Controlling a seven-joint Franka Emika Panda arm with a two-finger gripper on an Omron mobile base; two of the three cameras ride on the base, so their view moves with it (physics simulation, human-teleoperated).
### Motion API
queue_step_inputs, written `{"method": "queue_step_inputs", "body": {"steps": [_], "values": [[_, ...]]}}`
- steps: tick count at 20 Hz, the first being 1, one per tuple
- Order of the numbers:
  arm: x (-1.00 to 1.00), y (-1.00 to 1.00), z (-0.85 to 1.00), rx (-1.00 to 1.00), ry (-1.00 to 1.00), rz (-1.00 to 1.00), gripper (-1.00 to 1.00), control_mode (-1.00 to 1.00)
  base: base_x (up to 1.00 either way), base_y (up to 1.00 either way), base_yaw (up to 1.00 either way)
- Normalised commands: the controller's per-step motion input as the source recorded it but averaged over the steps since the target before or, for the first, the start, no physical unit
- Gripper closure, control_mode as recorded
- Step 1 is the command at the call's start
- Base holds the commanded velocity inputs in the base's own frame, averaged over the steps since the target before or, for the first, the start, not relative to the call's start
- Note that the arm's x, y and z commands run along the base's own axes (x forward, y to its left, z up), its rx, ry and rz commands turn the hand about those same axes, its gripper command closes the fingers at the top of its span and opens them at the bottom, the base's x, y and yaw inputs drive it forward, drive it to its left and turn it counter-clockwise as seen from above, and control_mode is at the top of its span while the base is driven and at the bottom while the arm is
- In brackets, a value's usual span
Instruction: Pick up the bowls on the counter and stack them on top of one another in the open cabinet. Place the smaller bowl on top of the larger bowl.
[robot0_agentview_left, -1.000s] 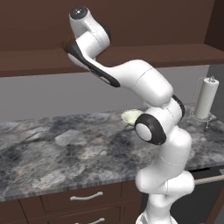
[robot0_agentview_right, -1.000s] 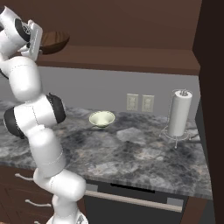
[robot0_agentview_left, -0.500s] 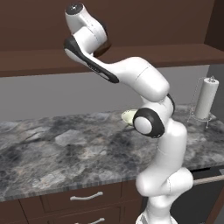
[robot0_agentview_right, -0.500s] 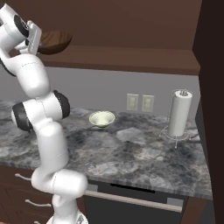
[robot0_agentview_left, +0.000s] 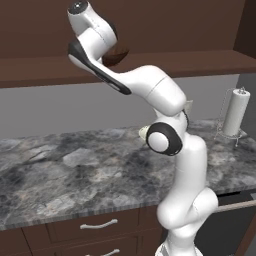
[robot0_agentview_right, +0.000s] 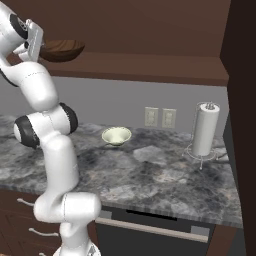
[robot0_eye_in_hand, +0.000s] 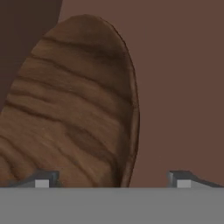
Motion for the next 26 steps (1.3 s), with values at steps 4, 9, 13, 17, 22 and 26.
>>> {"method": "queue_step_inputs", "body": {"steps": [4,9,13,17,22,26], "values": [[-0.03,0.08,0.03,0.03,-0.12,0.00,-1.00,-1.00,0.00,0.00,0.00],[-0.15,0.00,0.00,0.04,-0.11,-0.01,-1.00,-1.00,0.00,0.00,0.00],[-0.31,-0.06,0.00,0.01,-0.09,-0.03,-1.00,-1.00,0.00,0.00,0.00],[-0.49,-0.16,0.00,0.01,-0.09,-0.02,-1.00,-1.00,0.00,0.00,0.00],[-0.51,-0.19,0.00,0.01,-0.09,-0.01,-1.00,-1.00,0.00,0.00,0.00],[-0.52,-0.21,-0.03,0.00,-0.05,-0.04,-1.00,-1.00,0.00,0.00,0.00]]}}
